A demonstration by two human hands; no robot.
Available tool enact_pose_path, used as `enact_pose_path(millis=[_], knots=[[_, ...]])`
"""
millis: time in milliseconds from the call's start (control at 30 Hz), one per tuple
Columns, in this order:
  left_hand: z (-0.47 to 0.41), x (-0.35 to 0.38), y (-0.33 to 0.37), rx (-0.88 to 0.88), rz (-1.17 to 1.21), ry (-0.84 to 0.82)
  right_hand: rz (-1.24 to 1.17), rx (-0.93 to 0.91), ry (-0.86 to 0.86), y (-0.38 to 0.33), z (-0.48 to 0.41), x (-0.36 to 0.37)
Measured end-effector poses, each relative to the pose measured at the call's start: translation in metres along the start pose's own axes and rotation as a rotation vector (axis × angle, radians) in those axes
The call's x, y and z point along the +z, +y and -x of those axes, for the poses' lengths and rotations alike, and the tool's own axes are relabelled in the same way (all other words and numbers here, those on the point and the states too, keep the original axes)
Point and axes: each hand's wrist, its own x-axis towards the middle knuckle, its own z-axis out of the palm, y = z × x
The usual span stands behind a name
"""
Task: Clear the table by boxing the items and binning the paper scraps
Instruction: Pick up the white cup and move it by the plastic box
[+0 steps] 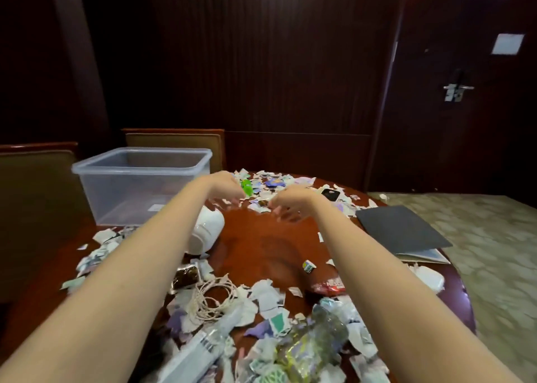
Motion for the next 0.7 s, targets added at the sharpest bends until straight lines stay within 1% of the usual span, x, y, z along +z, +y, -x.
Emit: enact_pose_path(millis=[133, 267, 367, 533, 700], knots=[[0.0, -0.011, -0.039, -0.085, 0.047, 0.054, -0.048, 0.013, -0.088, -0.017, -0.009, 0.027], [-0.004, -0.011, -0.07, -0.153, 0.055, 0.117, -0.077, 0.043, -0.135, -0.028, -0.019, 0.057], [-0.008, -0.005, -0.084, -0.209, 0.033, 0.09, -0.112, 0.081, -0.166, -0.029, -0.028, 0.078], [-0.018, 0.003, -0.101, -0.265, 0.053, 0.033, -0.311, 0.164, -0.202, -0.027, -0.044, 0.101], [-0.025, 0.008, -0.112, -0.293, 0.166, -0.002, -0.482, 0.22, -0.234, -0.025, -0.059, 0.113]])
